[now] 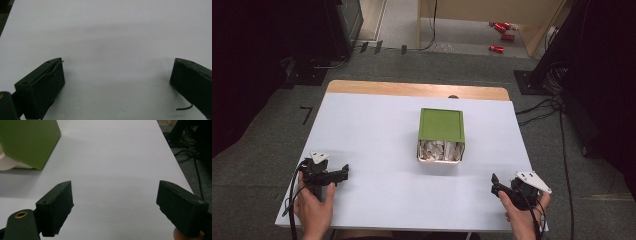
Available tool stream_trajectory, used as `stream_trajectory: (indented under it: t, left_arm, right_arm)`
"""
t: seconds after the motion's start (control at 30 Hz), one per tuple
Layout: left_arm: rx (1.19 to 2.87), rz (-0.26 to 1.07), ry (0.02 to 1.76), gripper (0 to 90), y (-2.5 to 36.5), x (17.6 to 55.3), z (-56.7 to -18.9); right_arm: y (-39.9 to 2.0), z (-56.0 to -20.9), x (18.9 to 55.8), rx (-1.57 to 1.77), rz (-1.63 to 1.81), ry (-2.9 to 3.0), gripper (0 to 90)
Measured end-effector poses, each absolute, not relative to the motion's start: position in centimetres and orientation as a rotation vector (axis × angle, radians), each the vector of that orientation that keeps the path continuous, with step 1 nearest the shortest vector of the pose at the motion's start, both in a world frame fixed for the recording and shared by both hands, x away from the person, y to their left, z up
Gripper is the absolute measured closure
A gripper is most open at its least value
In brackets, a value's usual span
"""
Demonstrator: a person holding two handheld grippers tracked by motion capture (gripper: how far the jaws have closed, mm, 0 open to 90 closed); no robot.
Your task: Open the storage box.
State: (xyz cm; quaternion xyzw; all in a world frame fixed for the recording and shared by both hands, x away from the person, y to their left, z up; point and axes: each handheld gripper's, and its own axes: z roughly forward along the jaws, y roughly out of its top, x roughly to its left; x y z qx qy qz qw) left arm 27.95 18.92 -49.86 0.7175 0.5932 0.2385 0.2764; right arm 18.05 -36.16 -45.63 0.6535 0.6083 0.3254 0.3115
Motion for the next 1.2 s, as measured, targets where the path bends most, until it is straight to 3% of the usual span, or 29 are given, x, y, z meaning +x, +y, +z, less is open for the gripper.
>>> stream_trajectory:
  t: [1.2]
  left_arm:
    - [1.927,0.641,1.593,0.0,18.9,28.0,-49.9]
  right_arm:
    - [-31.2,-42.0,20.5,1.618,0.931,1.645,13.8]
